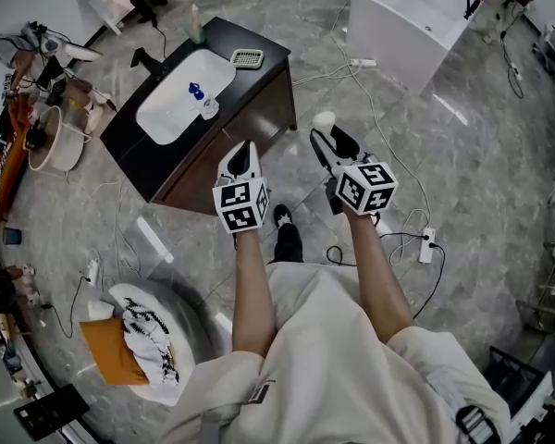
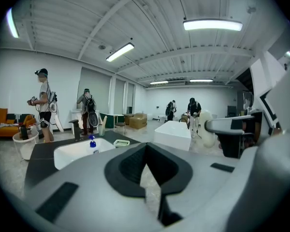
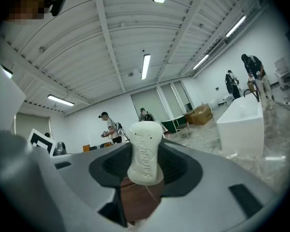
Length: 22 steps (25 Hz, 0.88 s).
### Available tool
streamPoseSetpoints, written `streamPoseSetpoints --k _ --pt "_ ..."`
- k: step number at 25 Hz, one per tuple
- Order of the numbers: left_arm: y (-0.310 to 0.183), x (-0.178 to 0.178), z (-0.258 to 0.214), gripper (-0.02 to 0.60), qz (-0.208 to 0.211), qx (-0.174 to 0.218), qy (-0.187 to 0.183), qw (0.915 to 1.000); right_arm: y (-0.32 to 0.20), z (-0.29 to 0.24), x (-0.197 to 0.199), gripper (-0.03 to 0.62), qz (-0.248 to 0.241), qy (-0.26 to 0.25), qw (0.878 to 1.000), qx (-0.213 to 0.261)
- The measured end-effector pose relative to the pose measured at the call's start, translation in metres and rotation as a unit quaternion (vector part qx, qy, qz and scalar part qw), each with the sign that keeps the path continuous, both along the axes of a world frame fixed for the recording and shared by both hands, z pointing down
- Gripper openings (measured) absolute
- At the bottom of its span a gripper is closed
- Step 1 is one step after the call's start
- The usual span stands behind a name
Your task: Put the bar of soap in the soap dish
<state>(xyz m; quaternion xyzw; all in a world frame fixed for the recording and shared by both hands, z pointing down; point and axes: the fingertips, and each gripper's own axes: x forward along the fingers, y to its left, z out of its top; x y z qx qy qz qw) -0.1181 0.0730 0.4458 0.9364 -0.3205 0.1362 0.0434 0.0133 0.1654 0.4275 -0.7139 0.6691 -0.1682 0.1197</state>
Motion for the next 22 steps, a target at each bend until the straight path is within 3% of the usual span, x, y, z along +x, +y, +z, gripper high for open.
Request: streamPoseSetpoints --k 4,8,22 --pt "-0.035 0.022 -0.014 0.005 -0.004 0.002 0.015 0.9999 -0.026 -0.007 0.024 0.176 0.010 0.002 1.000 0.003" --pt "-0.066 0.040 -0.016 0.005 0.011 0.003 0.007 0.9999 -0.058 -0.010 0.041 0.176 0.014 -0.006 1.000 0.003" --pt "-0.170 0.069 -0.012 0.005 0.038 -0.002 -0.006 0.9993 -0.166 -0.009 0.058 0.176 0.028 -0.024 0.999 0.015"
